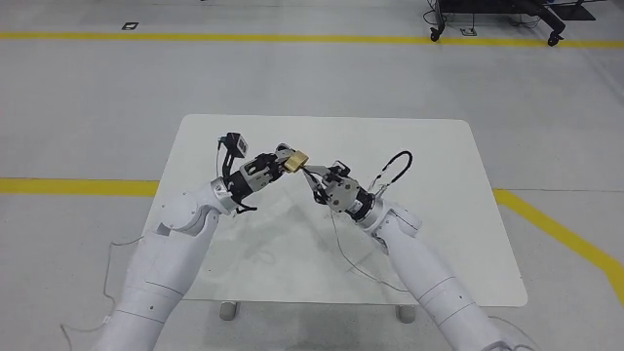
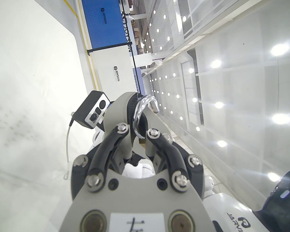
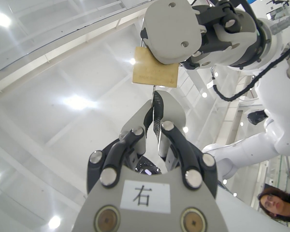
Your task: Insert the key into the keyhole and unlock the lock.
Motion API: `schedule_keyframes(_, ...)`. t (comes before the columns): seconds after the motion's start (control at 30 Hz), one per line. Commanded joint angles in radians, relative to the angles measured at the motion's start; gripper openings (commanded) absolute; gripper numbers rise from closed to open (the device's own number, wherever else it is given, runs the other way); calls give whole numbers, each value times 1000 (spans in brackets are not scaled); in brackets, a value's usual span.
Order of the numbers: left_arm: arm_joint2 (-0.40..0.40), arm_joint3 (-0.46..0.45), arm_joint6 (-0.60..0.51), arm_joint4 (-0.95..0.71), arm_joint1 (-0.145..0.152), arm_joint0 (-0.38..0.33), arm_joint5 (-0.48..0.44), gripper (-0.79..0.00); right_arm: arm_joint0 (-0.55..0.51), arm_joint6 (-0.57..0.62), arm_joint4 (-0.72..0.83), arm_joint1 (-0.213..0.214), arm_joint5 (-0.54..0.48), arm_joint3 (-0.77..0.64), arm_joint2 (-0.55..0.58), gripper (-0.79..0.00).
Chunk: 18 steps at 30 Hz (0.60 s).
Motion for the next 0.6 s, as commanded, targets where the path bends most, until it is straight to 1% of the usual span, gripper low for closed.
schedule_keyframes(0.0,-2,-7,11,15,1,5,-12,-785,4,-1,8,1,18,2,4,-785)
schedule_keyframes(0.17,-7,-23,32,25,2,18,-17,-785,8,0,-12,4,18,-3,9,-785)
schedule_keyframes(0.2,-8,-25,38,28,2,20,-17,-785,8,0,-29,6,11,-8,11,-708)
schedule_keyframes(0.23,-10,-27,45,28,2,23,-15,-785,6,5,-46,8,7,-13,12,-440)
schedule_keyframes(0.27,-13,-27,57,28,2,26,-9,-785,6,11,-68,11,1,-21,14,-240)
schedule_keyframes(0.3,-14,-30,67,31,3,28,-1,-785,2,13,-86,14,-12,-27,20,0)
schedule_keyframes(0.37,-16,-31,86,52,4,29,27,-785,-9,7,-141,21,-71,-53,40,0)
schedule_keyframes(0.47,-6,-46,124,128,6,24,82,-785,-47,-27,-269,37,-200,-115,81,0)
schedule_keyframes(0.57,15,-69,151,217,8,19,135,-785,-101,-91,-423,58,-298,-193,139,0)
